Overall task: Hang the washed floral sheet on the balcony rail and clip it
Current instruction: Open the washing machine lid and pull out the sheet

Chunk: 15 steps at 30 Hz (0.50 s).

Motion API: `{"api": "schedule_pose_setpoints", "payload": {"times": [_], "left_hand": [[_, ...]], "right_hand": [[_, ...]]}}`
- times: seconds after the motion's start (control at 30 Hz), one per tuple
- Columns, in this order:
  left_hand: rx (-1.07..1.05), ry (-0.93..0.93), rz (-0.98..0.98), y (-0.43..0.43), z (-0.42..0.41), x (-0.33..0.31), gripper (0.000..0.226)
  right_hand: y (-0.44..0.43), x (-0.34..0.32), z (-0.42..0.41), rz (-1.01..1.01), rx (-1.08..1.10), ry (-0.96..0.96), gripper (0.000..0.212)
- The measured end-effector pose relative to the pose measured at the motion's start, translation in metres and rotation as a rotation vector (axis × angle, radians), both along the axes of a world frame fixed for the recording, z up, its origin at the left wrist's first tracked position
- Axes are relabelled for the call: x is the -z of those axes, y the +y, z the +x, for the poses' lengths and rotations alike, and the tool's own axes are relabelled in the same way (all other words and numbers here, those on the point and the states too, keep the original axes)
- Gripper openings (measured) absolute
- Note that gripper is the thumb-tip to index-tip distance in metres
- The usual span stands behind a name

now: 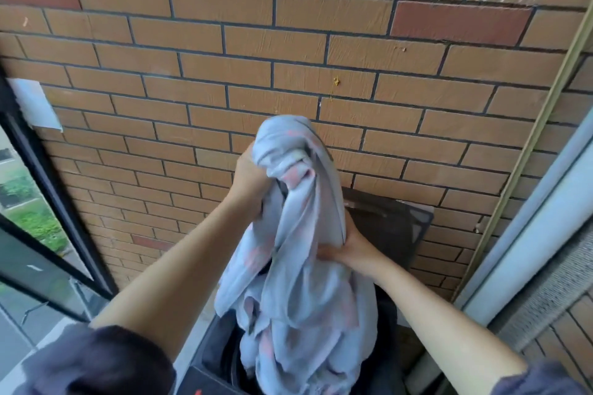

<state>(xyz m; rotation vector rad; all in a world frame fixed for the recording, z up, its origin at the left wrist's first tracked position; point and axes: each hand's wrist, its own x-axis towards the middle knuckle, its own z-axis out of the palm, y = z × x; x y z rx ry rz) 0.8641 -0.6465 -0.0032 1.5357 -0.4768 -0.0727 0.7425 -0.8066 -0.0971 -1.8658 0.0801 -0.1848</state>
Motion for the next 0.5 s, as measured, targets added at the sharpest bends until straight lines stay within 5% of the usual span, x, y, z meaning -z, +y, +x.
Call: {"api": "schedule_pose_setpoints", "payload": {"times": [0.07, 0.13, 0.2, 0.33, 0.43, 0.5], "left_hand": [[0.068, 0.117, -0.124, -0.001, -0.001, -0.015, 0.013], [0.107, 0.116, -0.107, 0.0, -0.001, -0.016, 0.011], [0.12, -0.009, -0.037, 0.009, 0.003, -0.012, 0.003], [0.28, -0.345, -0.047, 0.04, 0.015, 0.003, 0.028], [0.201, -0.602, 0.365, 0.06, 0.043, 0.025, 0.037], [0.142, -0.701, 0.658, 0.072, 0.059, 0.035, 0.082]], "right_hand": [[0.005, 0.017, -0.001, 0.04, 0.095, 0.066, 0.075], [0.011, 0.018, -0.001, 0.096, 0.25, 0.04, 0.026], [0.013, 0.014, 0.0, 0.094, 0.351, 0.006, 0.022], [0.012, 0.005, 0.003, 0.088, 0.421, -0.092, 0.023], [0.005, -0.013, 0.01, 0.056, 0.464, -0.199, 0.018], [-0.001, -0.033, 0.017, 0.041, 0.466, -0.257, 0.015]]}}
